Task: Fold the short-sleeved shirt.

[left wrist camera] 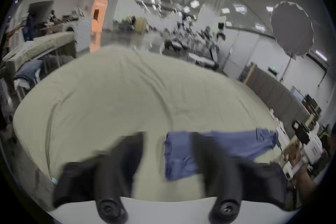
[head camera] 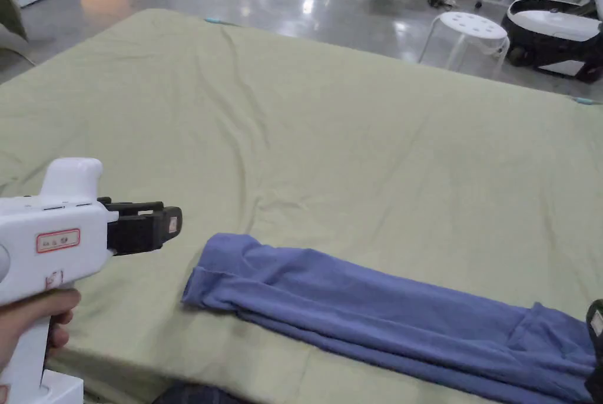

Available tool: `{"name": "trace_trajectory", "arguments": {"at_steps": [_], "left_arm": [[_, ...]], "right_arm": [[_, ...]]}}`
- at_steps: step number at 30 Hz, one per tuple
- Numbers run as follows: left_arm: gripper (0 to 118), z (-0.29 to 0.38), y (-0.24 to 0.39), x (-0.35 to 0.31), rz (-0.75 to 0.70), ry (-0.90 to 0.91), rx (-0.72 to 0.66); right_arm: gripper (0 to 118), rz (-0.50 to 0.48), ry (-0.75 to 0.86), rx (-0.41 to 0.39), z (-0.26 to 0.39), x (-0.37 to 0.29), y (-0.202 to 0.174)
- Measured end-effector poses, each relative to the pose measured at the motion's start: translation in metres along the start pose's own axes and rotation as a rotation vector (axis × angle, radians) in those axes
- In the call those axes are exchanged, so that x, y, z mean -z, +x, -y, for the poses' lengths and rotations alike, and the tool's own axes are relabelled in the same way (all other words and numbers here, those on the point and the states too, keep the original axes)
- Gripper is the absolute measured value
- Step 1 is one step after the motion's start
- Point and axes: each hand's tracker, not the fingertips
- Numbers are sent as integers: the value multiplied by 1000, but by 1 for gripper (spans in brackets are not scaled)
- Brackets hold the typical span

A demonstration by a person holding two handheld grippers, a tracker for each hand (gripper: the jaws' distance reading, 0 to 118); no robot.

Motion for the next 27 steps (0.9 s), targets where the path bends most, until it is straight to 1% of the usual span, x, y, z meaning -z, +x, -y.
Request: {"name": "trace_trajectory", "arguments": {"at_steps": [1,3,5,6,7,9,11,13,15,16,18,20,22,23,24,25,26,27], "left_arm": [[87,-2,-12,6,26,-45,-11],[86,-2,-40,15,117,-89,-103],[86,-1,-72,31,260,-196,-247],[86,5,-88,43,349,-252,-338],[86,12,-100,57,433,-311,-399],[86,24,-109,77,501,-347,-443],[86,39,-113,104,566,-384,-459],[85,58,-108,138,629,-444,-536],[86,67,-105,159,825,-373,-631],[86,64,-96,169,878,-364,-652],[86,62,-77,184,860,-379,-629],[86,57,-63,193,875,-365,-597],[84,49,-52,192,789,-381,-573],[75,45,-50,187,719,-405,-565],[52,40,-50,182,596,-444,-532],[9,38,-43,180,461,-483,-450],[9,41,-39,177,515,-455,-412],[9,39,-37,171,530,-419,-424]], "right_arm": [[0,3,-11,13,2,1,-4],[0,12,-25,27,9,5,-12],[0,18,-43,43,14,8,-20],[0,26,-52,56,19,11,-23],[0,31,-62,73,22,13,-27],[0,32,-82,102,25,17,-31],[0,42,-101,107,28,20,-35],[0,45,-114,113,28,22,-37],[0,56,-127,112,26,25,-37],[0,59,-136,111,24,27,-37],[0,59,-142,109,21,28,-36],[0,60,-144,89,17,31,-36],[0,58,-145,74,13,34,-37],[0,55,-143,76,12,35,-37],[0,53,-138,81,11,35,-37],[0,47,-132,93,10,36,-37],[0,29,-131,113,10,36,-38],[0,15,-137,129,11,38,-39]]}}
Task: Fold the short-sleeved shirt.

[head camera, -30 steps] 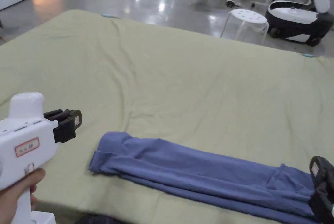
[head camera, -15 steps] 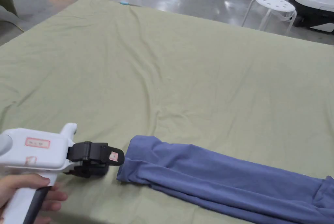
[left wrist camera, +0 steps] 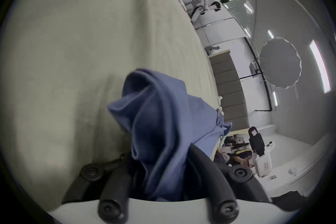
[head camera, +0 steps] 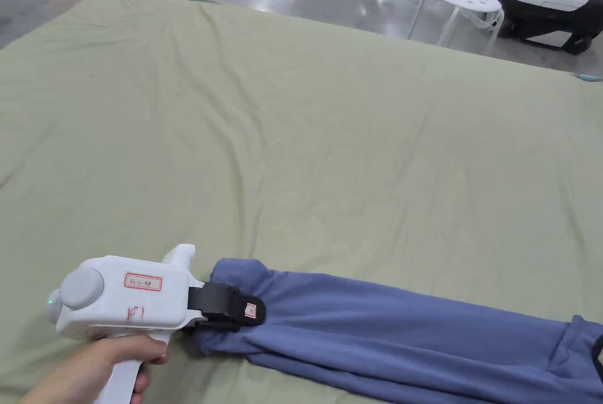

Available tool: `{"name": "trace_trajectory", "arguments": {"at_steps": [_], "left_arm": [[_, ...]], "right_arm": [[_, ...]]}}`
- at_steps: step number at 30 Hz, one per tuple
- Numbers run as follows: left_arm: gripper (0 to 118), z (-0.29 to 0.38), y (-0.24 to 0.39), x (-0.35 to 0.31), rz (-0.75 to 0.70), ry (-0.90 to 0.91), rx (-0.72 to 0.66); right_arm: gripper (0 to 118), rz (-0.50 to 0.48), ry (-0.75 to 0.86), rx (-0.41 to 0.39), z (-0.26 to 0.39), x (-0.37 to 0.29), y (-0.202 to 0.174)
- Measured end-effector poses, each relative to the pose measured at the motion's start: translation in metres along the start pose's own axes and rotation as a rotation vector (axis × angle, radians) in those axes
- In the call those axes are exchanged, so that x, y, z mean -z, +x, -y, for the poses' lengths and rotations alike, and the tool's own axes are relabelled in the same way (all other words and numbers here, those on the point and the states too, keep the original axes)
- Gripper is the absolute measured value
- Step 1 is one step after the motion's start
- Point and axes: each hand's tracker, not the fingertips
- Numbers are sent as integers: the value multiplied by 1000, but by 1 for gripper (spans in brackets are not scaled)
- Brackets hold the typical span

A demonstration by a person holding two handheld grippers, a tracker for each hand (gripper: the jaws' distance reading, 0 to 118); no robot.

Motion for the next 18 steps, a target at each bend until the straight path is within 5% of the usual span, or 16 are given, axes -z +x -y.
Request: {"name": "trace_trajectory", "arguments": {"at_steps": [2,10,18], "left_arm": [[9,0,14,-8,-92,25,-30],[9,-2,70,-58,-542,199,206],[9,22,168,-12,-640,232,350]], "right_arm": [[0,-9,-6,0,2,3,-3],[0,-79,43,18,0,-21,2],[0,-97,68,-11,-7,-40,27]]}}
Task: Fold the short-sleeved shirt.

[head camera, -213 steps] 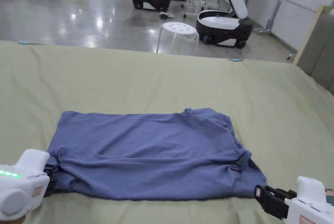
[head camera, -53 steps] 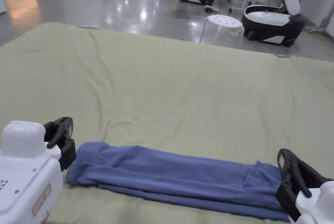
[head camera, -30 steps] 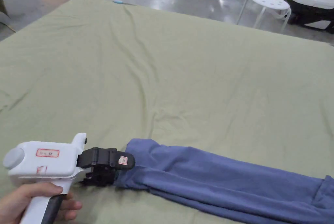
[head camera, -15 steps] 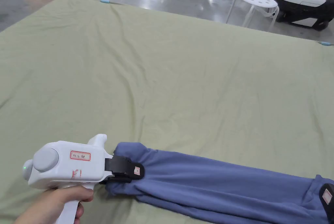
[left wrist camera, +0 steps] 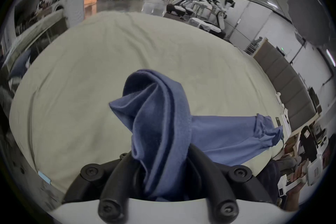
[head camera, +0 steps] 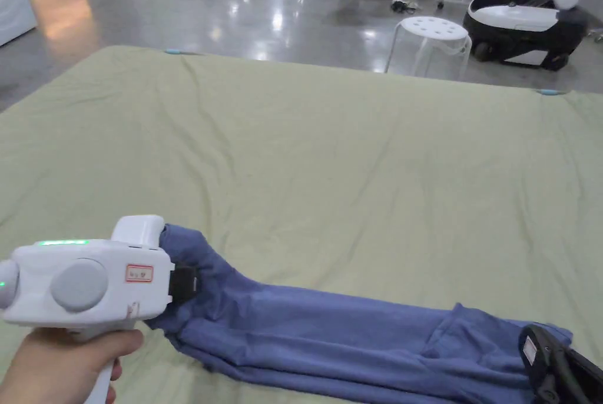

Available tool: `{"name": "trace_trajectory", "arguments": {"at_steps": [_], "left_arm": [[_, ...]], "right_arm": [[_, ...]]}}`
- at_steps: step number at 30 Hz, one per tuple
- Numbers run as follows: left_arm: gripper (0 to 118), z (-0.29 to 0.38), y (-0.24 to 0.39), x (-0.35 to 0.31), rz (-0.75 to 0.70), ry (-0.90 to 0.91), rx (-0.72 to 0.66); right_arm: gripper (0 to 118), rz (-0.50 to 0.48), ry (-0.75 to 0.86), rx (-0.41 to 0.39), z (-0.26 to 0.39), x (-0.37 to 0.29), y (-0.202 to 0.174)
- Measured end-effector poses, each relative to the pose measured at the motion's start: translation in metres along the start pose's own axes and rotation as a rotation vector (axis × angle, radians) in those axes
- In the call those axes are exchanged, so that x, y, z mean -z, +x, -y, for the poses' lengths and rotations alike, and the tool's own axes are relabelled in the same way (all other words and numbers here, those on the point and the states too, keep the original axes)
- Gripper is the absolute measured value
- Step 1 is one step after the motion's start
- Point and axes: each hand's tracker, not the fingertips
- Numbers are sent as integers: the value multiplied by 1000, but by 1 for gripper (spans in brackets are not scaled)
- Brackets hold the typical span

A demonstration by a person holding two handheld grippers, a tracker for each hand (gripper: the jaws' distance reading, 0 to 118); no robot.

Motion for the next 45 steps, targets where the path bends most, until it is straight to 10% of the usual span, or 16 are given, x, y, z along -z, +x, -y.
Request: {"name": "trace_trajectory", "arguments": {"at_steps": [13,15,17,21,25,28,45], "left_arm": [[10,58,162,140,-70,-86,74],[27,49,168,131,-18,-116,82],[72,44,170,120,133,-155,88],[74,31,163,51,215,30,34],[64,20,124,-2,256,228,-5],[6,20,109,11,169,179,56],[6,75,159,135,349,-52,-5]], "right_arm": [[0,-22,52,124,-4,-43,70],[0,-12,60,109,-4,-44,73],[0,-9,65,100,-5,-43,72],[0,-14,81,125,-7,-43,71],[0,-2,82,116,-7,-39,67],[0,5,70,123,-6,-35,67],[0,77,5,78,-8,-33,76]]}}
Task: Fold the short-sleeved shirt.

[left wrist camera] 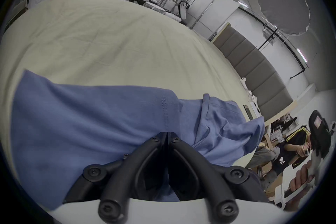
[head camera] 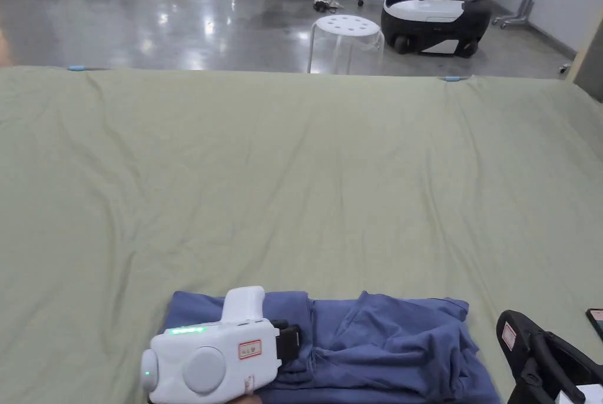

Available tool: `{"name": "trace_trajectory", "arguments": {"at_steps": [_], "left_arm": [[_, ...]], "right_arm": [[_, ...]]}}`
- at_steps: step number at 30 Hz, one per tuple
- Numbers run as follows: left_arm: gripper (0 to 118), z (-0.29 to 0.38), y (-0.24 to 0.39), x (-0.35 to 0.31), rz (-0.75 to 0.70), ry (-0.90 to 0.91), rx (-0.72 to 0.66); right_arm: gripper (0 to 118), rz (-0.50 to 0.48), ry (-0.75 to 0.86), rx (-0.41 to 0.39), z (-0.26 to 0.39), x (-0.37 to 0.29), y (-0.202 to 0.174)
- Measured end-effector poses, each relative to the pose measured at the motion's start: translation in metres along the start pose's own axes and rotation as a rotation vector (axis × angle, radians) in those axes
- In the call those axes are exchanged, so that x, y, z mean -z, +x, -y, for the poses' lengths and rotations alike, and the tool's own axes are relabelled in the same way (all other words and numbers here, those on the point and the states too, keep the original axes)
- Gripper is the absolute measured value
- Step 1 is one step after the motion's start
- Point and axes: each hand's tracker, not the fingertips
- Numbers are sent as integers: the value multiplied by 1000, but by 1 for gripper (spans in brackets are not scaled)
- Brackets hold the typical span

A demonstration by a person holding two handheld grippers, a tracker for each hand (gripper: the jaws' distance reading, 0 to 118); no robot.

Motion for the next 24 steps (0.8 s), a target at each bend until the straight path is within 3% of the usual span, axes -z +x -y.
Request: {"name": "trace_trajectory", "arguments": {"at_steps": [3,7,8,9,10,11,14,18,22,24], "left_arm": [[6,-6,-12,-56,-56,54,47],[6,-8,-44,-108,-94,93,-16],[12,-9,-50,-116,-82,114,-43],[35,-11,-54,-122,-67,121,-50],[72,-14,-59,-127,-60,114,-57],[85,-17,-67,-131,0,116,-100],[85,-31,-103,-149,82,135,-274],[85,-43,-159,-154,117,47,-353],[85,-27,-226,-119,437,-109,-701],[85,-24,-229,-102,436,-120,-672]], "right_arm": [[0,-28,1,-3,1,2,-10],[0,-85,-16,-14,6,7,-31],[0,-100,-29,-11,7,9,-37],[0,-107,-41,-9,8,11,-43],[0,-111,-50,-9,8,11,-50],[0,-120,-51,-10,9,10,-54],[0,-160,-46,-25,11,3,-68],[1,-181,-61,-76,15,1,-76],[1,-173,-86,-62,16,9,-76],[1,-167,-88,-58,14,12,-77]]}}
